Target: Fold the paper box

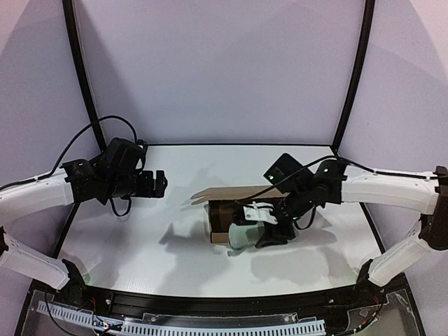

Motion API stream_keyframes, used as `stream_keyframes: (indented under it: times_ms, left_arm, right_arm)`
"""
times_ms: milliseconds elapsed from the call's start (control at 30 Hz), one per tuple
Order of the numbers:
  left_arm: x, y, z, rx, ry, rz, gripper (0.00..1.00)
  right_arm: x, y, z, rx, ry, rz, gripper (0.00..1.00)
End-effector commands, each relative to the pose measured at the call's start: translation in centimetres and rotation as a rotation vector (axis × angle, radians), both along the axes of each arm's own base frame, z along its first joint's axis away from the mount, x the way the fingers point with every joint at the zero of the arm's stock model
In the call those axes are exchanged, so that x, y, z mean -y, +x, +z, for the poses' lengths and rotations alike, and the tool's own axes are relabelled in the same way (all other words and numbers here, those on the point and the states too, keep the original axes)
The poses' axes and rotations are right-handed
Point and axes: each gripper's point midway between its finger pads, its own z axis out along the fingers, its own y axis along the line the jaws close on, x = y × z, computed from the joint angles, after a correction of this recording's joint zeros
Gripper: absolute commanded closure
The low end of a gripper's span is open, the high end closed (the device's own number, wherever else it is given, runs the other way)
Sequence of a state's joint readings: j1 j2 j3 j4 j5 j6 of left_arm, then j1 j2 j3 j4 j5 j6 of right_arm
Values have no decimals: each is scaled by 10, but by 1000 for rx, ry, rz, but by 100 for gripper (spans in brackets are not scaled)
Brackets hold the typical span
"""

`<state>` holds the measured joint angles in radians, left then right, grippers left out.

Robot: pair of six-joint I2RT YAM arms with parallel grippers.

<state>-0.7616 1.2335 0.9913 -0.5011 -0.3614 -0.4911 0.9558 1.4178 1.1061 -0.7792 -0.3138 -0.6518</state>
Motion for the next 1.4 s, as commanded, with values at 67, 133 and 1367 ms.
stream_keyframes:
  times_ms: [67, 133, 1367]
  left_arm:
    - [-17, 12, 9, 66, -63, 118, 0]
    - [-16, 12, 8, 65, -67, 114, 0]
    - [-15, -19, -43, -174, 168, -102, 0]
  right_arm:
    - [-25, 114, 35, 519, 155, -342, 53]
    - [-34, 114, 26, 545, 219, -313, 51]
    - [87, 82, 107, 350, 323, -551, 2]
